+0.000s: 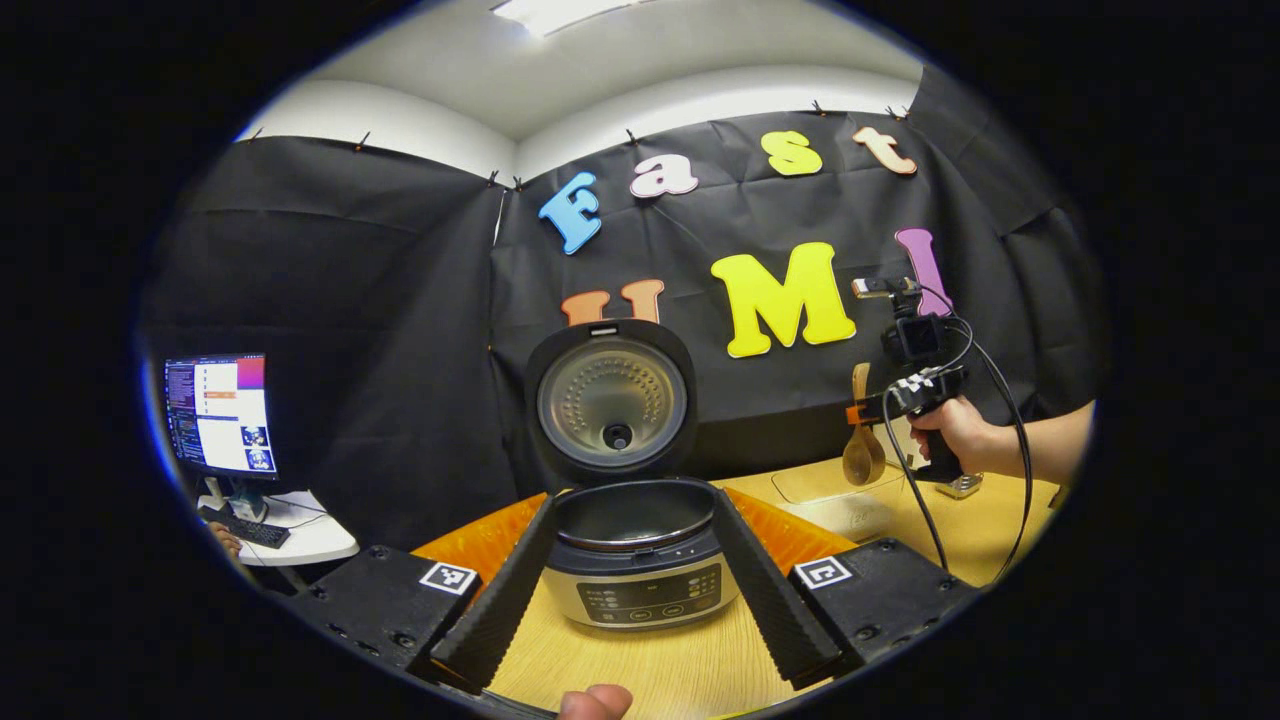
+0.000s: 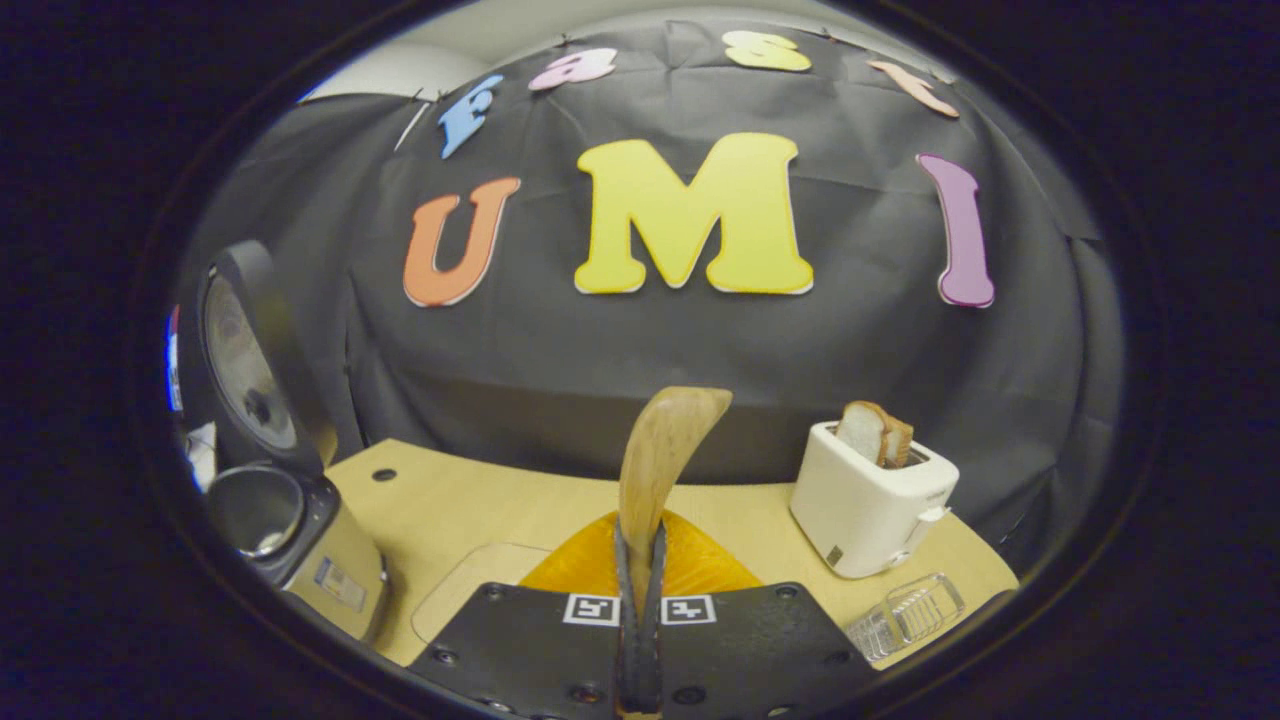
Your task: Close the left gripper, press the button to open the rice cooker; take a wooden spoon from the chopstick holder with the right hand, scoop a spoonful of rice and pour it into the rice cooker, then put the wooden spoon back into the chopstick holder.
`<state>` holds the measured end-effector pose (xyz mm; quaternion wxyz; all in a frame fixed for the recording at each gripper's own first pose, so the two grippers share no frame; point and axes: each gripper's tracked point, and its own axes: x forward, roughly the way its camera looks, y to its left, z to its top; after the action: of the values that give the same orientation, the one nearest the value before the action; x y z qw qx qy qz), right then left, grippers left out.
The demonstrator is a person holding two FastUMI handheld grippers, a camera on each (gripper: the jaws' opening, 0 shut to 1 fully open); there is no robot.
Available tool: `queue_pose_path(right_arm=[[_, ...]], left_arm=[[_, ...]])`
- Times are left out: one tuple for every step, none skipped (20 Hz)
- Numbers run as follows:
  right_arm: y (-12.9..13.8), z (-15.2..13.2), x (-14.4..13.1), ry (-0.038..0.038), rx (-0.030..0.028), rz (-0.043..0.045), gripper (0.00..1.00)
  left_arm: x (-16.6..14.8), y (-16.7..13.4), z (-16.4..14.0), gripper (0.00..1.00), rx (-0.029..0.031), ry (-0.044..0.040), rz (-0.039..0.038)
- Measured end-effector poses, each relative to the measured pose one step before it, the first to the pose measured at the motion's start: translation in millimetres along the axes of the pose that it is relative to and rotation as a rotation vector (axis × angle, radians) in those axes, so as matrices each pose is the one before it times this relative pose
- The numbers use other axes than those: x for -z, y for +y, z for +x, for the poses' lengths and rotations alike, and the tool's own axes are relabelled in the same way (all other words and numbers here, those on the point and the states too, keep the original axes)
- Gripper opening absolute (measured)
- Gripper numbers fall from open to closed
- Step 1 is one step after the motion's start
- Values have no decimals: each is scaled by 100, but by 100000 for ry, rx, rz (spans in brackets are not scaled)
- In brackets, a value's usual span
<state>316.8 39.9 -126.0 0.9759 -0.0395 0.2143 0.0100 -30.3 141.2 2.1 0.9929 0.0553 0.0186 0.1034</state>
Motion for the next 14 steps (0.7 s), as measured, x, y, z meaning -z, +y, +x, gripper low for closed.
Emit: queue_pose_path(right_arm=[[179, 503, 771, 1552, 1132, -2825, 0], [108, 313, 598, 1262, 1028, -2237, 0], [4, 148, 542, 859, 1472, -1400, 0], [88, 82, 355, 652, 1650, -1552, 0], [-9, 175, 638, 1612, 1991, -2629, 0], [25, 108, 430, 1042, 1043, -3058, 0], [147, 144, 373, 464, 788, -1273, 0], [371, 8, 374, 534, -133, 201, 0], [618, 72, 543, 1125, -961, 1193, 0], [592, -116, 319, 596, -959, 963, 0], [285, -17, -39, -321, 13, 529, 0], [433, -151, -92, 29, -377, 592, 1], [743, -27, 158, 578, -1080, 1685, 0], [909, -115, 62, 924, -1889, 2164, 0]], left_arm=[[47, 247, 54, 99, -241, 39, -561], [16, 370, 60, 99, -568, 36, -770], [64, 304, -41, 99, -434, 171, -832], [0, 208, -34, 99, 225, -38, -491], [-45, 339, -53, 99, 75, -526, -276], [-172, 451, -2, 99, -731, -638, -152], [7, 743, -146, 99, -1465, -313, -216], [26, 404, -74, 99, -678, -50, -560], [-78, -62, -62, 99, 239, -20, -653], [0, -129, -10, 99, 948, 54, -513], [86, -312, 12, 99, 1192, 611, -482], [-62, -255, -88, 99, 1096, 104, -357], [-224, -159, -6, 99, 894, -572, -58], [-21, -192, -43, 99, 695, -5, 359]])
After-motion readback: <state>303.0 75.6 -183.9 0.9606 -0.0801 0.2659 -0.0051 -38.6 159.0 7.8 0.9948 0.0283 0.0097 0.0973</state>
